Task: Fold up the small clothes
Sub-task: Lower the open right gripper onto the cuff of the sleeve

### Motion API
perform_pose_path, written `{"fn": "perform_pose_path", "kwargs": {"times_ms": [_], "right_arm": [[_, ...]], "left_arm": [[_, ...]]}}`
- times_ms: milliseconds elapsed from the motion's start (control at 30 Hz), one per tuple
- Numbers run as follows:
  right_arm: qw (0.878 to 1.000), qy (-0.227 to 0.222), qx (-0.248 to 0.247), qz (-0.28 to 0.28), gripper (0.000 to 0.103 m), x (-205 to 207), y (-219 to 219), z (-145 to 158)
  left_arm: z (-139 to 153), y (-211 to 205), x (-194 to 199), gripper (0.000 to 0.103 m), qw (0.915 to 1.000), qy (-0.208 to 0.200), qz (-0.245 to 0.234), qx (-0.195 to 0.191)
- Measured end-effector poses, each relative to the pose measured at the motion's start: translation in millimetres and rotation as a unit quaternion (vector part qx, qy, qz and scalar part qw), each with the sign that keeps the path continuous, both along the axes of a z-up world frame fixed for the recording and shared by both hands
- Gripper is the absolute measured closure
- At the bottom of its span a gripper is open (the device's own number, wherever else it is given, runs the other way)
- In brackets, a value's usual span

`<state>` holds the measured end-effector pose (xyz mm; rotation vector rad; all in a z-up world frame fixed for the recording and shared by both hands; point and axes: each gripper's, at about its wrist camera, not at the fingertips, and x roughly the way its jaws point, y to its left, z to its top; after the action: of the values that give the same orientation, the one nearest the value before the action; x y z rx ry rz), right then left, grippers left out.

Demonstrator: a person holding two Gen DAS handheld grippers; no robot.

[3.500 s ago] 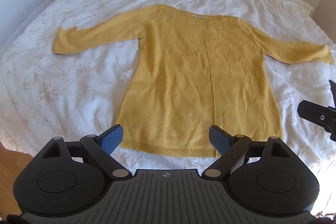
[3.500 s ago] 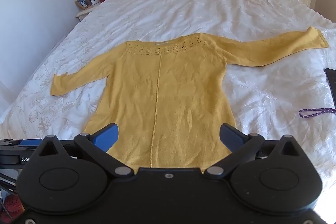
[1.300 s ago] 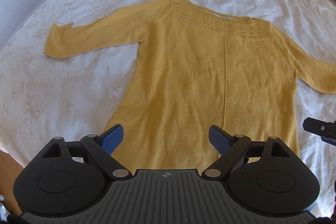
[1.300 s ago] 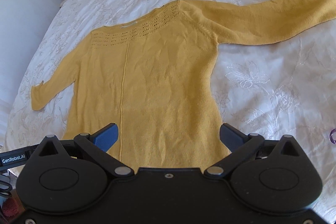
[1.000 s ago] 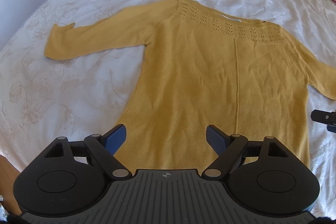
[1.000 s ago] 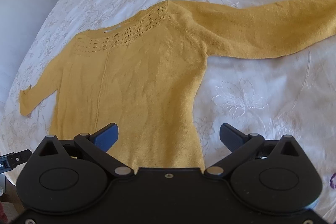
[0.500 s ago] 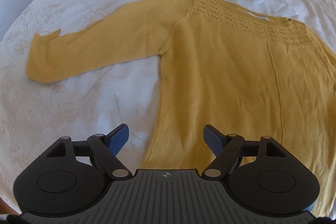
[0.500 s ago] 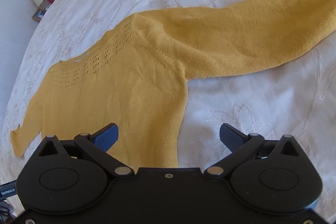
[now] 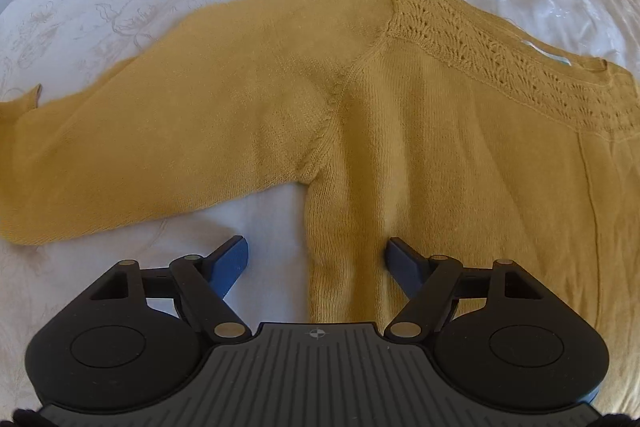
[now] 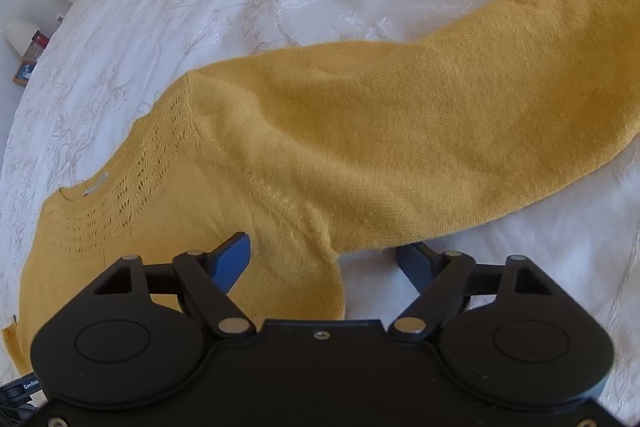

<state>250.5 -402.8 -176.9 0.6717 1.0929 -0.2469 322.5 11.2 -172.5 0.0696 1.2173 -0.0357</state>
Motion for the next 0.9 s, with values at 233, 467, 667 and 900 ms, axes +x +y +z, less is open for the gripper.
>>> {"fn": "perform_pose_path", "kwargs": {"times_ms": [233, 467, 667, 900], "right_arm": [[0.998, 0.008, -0.039, 0.041, 0.093, 23, -6, 19], [0.999, 0.017, -0.020, 0.040, 0.074, 21, -14, 7], [0.996, 0.009, 0.011, 0.088, 0.040, -41, -3, 27], [0.989, 0.055, 0.060, 0.124, 0.040, -136, 17, 22]], "left_arm": [[-1, -4, 8, 0.025, 0.9996, -0.020, -0.010, 0.015], [5, -6, 8, 0.026, 0.9993, -0.021, -0.009, 0.030], [21, 8, -36, 0.027, 0.9998, -0.003, -0.016, 0.013], [18, 24, -116, 0.027, 0.9980, 0.055, -0.031, 0.002]]}}
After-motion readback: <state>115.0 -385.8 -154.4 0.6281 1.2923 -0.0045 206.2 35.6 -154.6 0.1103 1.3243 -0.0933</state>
